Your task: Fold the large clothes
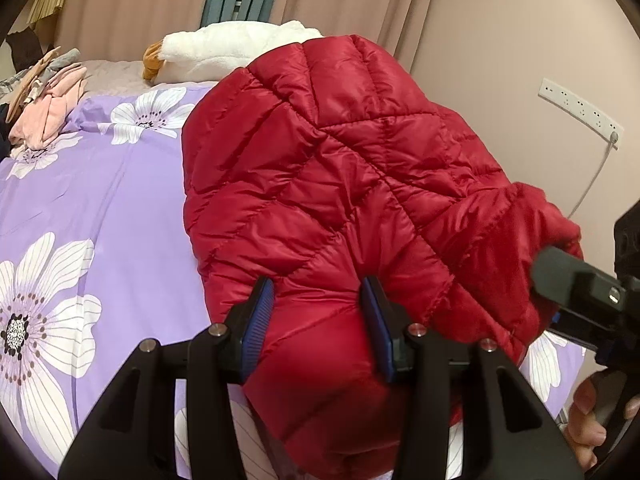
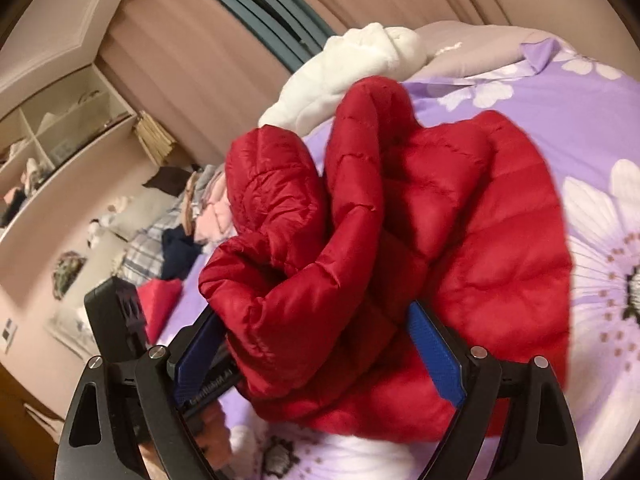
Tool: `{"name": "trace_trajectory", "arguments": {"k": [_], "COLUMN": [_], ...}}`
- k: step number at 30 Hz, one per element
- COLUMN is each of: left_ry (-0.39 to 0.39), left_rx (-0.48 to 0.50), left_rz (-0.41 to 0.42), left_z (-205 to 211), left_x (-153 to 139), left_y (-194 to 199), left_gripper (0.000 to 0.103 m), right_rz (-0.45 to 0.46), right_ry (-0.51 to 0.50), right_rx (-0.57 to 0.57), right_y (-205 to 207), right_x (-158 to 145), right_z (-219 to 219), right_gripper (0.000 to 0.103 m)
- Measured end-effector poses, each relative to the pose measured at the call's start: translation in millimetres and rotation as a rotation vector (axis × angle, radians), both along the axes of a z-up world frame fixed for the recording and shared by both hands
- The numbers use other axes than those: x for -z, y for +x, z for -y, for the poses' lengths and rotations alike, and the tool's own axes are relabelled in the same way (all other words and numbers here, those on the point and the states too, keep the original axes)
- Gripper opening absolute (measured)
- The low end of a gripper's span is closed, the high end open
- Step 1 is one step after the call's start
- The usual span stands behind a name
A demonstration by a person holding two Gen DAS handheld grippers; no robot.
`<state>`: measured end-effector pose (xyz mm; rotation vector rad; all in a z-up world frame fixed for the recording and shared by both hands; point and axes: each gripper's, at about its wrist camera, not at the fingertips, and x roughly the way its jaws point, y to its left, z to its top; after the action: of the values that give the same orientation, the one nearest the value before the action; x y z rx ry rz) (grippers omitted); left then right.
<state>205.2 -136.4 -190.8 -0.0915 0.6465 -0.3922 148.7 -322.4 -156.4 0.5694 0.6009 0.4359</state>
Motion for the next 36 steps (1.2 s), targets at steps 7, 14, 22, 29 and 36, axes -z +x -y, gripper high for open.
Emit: {"name": "trace_trajectory", "arguments": {"k": [7, 14, 22, 29, 36], "left_ry": [0.006, -0.113, -0.09, -0.019, 0.008], "left_rx": [-0.028, -0.081, -0.117, -0.096, -0.124], "left_rz": [0.001, -0.046, -0.067, -0.077, -0.08], "left_z": [-8, -49, -64, -45, -46], "left_x": [-2, -14, -11, 0, 6], "left_y": [-3, -4, -4, -5, -3], "left_gripper": [0.048, 0.059, 0.059, 0.059, 0.059], "right_rz": [0.031, 0.139, 0.026, -0.138, -0.177], "right_ry": [-0.145, -0.126, -0.139, -0.255, -0.352], "right_rx": [0.12, 0.222, 0.364, 0.419, 0.396], "right_y": [-1, -32, -29, -8, 4], "right_x": [-7, -31, -6, 31, 53], "right_z": [-16, 7, 42, 59, 55], "right_gripper": [0.02, 0.016, 0.016, 0.016, 0.015]}}
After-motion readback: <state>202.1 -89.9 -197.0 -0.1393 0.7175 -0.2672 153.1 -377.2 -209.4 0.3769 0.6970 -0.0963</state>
